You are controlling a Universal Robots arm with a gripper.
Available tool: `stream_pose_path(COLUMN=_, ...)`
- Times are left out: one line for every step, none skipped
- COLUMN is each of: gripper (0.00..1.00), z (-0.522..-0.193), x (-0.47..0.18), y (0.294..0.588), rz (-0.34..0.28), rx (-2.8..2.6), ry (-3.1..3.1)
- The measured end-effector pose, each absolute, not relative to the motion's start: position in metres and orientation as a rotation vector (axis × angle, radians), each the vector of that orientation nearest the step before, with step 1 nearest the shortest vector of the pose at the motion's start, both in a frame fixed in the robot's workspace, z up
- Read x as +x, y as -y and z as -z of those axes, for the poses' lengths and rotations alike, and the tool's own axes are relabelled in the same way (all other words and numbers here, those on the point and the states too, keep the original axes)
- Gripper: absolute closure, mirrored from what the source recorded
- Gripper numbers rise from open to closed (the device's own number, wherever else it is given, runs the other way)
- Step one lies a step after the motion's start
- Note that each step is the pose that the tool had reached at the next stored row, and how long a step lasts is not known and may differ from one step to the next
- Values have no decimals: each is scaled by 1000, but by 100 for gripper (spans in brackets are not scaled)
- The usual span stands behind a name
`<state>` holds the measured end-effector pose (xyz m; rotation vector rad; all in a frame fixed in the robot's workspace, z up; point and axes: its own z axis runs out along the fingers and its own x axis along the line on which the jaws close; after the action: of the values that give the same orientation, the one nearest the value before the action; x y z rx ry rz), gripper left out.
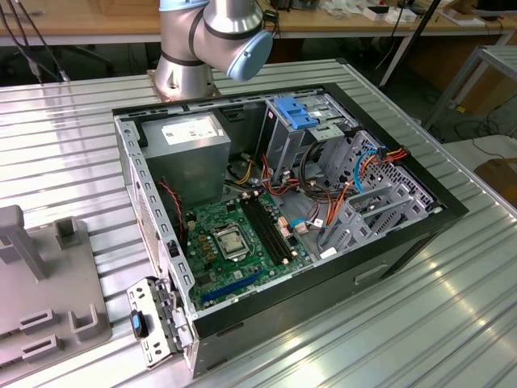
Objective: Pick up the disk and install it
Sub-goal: 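Pick up the disk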
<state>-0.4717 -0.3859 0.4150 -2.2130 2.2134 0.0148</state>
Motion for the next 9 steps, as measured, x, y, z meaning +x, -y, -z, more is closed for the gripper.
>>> stream_pose_path(gripper=63, z=-418, x=-472, y=386, rz=-15, rx=-2213, ry=-2213)
stream_pose_path(gripper=63, z=-420, x=-472, y=386, rz=-15, rx=-2213, ry=-2213)
stream_pose_path(gripper=63, z=-424, x=-472, y=386, rz=-15, rx=-2213, ry=-2213)
stream_pose_path(gripper=63, z=-427, x=-472, y=386, rz=-15, rx=-2213, ry=-2213)
stream_pose_path(gripper=63, z=-429, x=-472, y=386, rz=-15, rx=-2213, ry=-2213)
stream_pose_path(gripper=63, z=-432, x=-472, y=386, rz=-15, rx=-2213, ry=-2213)
stream_pose_path(gripper=63, z=-434, x=-472, y=386, rz=-15, rx=-2213, ry=-2213)
stream_pose_path(gripper=63, z=-436, x=-472, y=386, rz=-15, rx=-2213, ry=-2213)
stream_pose_path(gripper=63, z=-439, x=-472, y=386, rz=-15, rx=-2213, ry=-2213)
